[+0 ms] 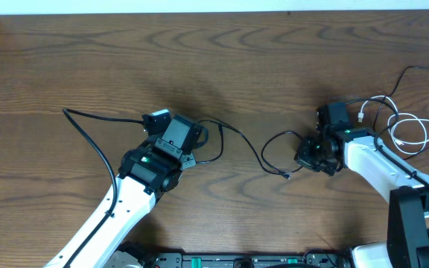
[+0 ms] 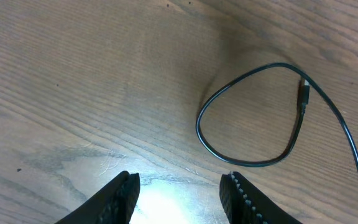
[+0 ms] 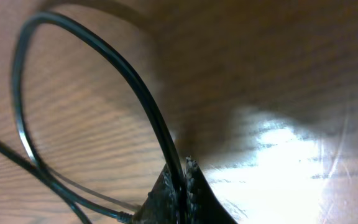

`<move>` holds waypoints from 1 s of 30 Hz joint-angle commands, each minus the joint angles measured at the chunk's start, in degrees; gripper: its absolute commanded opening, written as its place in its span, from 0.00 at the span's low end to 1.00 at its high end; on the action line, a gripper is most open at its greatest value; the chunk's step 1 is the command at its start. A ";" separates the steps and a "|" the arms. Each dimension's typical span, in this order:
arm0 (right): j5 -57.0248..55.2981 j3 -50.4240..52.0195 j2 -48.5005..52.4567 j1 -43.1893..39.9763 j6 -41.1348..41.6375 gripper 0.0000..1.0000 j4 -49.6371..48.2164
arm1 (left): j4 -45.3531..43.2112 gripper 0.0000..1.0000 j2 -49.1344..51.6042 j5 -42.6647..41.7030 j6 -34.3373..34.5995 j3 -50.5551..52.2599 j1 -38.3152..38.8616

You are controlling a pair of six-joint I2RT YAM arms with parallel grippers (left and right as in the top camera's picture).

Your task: Untangle cables

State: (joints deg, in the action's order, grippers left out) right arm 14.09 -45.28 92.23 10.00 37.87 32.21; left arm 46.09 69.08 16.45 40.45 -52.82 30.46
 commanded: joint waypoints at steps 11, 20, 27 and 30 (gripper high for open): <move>-12.52 -30.67 -18.91 -31.47 -17.81 0.01 -3.87 | 0.17 0.47 0.15 0.57 -0.33 -0.22 -0.28; -12.66 -30.88 -16.61 -44.02 -19.56 0.01 -4.42 | 0.15 0.47 0.15 0.57 -0.33 -0.22 -0.28; -5.29 -30.88 -9.81 -44.06 -22.38 0.67 0.46 | 0.15 0.48 0.15 0.57 -0.33 -0.22 -0.28; 6.19 -30.88 -7.82 -43.50 -25.51 0.68 2.14 | 0.13 0.48 0.15 0.59 -0.33 -0.22 -0.28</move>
State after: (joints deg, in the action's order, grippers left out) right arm 8.23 -75.57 83.07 -33.95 15.81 33.26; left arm 46.09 69.08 16.43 40.45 -52.82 30.46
